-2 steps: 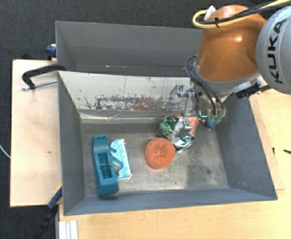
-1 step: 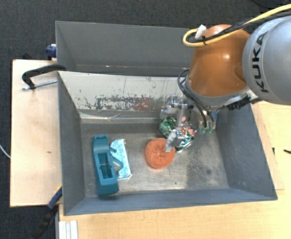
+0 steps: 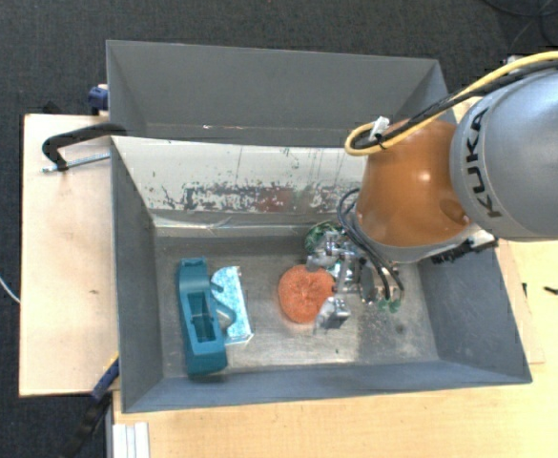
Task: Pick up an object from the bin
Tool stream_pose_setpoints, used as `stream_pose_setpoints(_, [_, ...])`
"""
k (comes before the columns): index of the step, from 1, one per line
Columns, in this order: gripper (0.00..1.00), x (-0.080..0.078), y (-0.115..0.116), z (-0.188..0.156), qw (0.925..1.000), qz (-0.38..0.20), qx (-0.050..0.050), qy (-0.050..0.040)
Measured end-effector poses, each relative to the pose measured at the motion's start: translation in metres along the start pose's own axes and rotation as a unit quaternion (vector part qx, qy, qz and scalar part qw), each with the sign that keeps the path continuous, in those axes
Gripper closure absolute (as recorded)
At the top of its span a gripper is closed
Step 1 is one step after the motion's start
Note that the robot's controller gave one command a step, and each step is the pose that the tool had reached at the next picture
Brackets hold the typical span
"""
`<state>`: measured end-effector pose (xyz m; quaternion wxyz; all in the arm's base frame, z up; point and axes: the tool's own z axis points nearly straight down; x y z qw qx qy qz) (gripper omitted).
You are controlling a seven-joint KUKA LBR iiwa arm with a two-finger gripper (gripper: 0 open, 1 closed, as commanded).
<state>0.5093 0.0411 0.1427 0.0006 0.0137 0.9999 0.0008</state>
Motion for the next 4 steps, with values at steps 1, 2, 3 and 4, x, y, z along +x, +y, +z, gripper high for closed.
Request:
stream_pose_setpoints(1, [1.0, -0.025, -0.022, 0.064, 0.9992, -0.037, -0.002, -0.0128])
stream_pose_setpoints(2, [1.0, -0.025, -0.022, 0.064, 0.9992, -0.037, -0.002, -0.0128])
stream_pose_setpoints(3, [1.0, -0.022, -0.025, 0.031, 0.9995, -0.032, 0.0, 0.0004])
stream_pose_setpoints(4, [1.0, -0.036, -0.015, -0.082, 0.9994, -0.034, 0.0, -0.0021])
